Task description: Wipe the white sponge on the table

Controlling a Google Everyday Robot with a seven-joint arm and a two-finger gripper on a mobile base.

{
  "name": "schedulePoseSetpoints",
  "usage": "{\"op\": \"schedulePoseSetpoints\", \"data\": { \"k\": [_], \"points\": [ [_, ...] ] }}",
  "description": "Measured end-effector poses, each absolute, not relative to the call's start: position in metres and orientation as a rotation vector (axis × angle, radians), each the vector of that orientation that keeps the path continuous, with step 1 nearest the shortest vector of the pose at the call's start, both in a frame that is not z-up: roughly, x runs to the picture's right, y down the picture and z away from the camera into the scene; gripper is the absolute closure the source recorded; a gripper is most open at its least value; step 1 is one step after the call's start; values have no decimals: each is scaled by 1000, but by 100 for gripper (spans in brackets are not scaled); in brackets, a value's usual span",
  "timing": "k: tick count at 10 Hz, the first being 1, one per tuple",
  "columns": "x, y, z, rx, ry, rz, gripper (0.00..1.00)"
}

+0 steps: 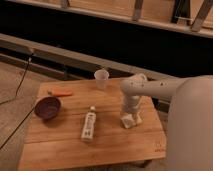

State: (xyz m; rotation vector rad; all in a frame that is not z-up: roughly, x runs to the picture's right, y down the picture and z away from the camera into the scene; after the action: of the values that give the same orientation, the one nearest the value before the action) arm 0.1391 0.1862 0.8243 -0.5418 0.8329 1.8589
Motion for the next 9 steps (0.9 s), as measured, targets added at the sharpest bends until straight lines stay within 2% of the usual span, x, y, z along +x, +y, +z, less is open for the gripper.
{"op": "schedulePoseSetpoints", "data": {
  "k": [7,8,9],
  "points": [
    [145,201,841,-573,881,1869,35],
    [146,203,842,-575,884,1869,37],
    [146,203,844,-578,886,1867,45]
  ]
}}
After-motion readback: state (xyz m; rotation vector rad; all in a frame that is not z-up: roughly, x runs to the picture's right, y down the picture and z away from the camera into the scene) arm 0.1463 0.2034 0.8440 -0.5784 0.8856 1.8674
